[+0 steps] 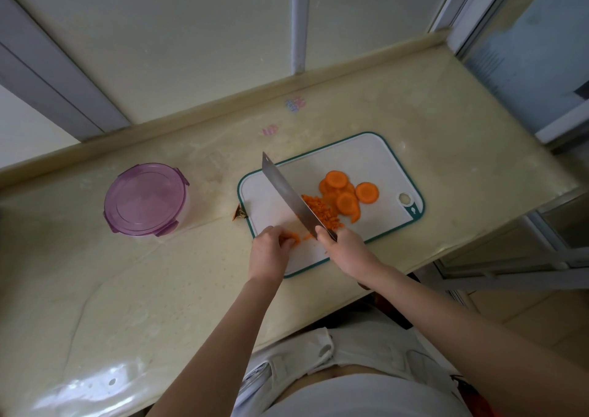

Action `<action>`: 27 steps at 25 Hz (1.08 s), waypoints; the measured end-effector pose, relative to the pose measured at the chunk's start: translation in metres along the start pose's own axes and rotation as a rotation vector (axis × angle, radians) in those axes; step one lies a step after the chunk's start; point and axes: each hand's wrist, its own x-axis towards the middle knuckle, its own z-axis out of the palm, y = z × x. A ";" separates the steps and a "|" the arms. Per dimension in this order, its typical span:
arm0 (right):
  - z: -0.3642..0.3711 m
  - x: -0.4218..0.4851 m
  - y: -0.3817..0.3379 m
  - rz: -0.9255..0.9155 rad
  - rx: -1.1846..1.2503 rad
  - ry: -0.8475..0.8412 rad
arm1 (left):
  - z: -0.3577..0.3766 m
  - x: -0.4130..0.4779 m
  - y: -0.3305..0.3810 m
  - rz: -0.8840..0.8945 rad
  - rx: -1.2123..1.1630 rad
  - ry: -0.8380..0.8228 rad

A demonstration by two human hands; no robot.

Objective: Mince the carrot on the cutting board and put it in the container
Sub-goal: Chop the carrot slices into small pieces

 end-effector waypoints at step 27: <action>0.015 -0.003 -0.002 -0.042 -0.074 -0.074 | 0.002 -0.005 -0.007 -0.028 0.026 0.020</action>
